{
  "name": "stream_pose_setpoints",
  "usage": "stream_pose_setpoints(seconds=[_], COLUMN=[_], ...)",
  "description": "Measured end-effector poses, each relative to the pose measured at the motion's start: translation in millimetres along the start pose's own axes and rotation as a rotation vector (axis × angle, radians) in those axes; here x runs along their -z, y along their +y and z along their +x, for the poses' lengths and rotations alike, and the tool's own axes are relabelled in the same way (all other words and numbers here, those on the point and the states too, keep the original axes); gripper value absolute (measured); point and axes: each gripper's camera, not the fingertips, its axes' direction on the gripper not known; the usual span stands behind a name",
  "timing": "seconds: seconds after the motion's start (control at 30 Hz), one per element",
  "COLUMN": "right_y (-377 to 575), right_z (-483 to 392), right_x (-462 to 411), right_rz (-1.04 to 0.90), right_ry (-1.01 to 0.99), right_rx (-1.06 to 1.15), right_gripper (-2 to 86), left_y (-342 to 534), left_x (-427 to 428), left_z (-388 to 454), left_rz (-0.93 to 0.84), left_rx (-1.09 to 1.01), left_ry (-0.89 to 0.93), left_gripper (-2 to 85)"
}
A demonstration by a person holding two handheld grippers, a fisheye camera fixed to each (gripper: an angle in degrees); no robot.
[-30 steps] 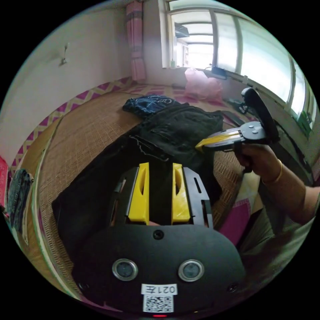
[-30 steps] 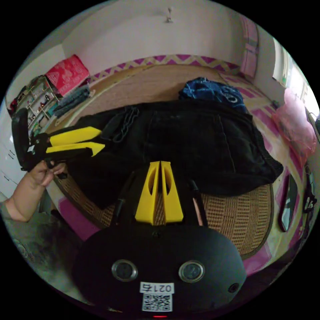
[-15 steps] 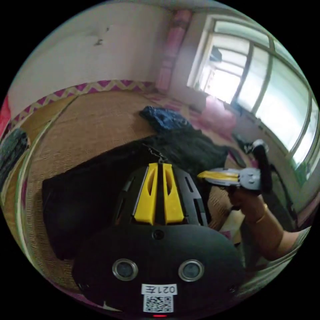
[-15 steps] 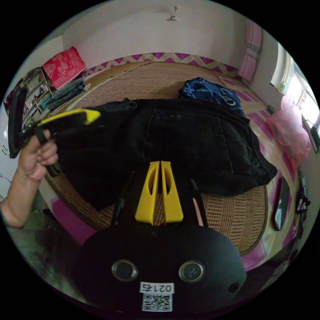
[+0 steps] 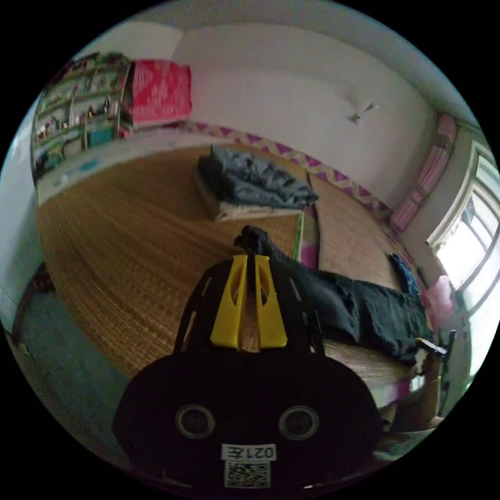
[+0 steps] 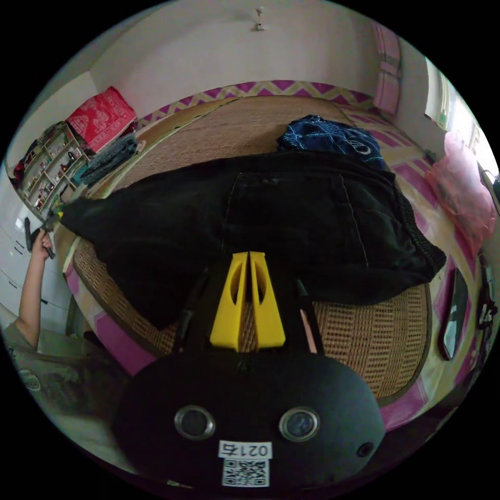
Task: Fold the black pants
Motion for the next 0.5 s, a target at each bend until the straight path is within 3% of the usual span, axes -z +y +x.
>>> stream_pose_setpoints(seconds=[0.07,0.2,0.37,0.5], right_y=[-5.5,-20.1,-73.3,-109.7], right_z=[4.0,11.3,7.0,-1.3], right_x=[12.1,45.5,40.6,11.4], right_rz=[0.029,0.144,0.097,0.021], right_ry=[-0.139,-0.137,0.092,0.297], right_rx=[0.059,0.077,0.269,0.471], right_gripper=[5.4,6.2,6.9,7.1], left_y=[-7.9,-34.4,-68.3,-77.0], left_x=[-8.6,-10.1,-31.8,-9.0], left_z=[-30.2,-43.4,-50.5,-69.8], left_rz=[0.013,0.037,-0.038,0.029], left_rx=[0.058,0.038,-0.065,0.057], left_ry=[0.072,0.141,0.073,0.056], left_gripper=[-0.7,-0.7,-0.7,-0.6])
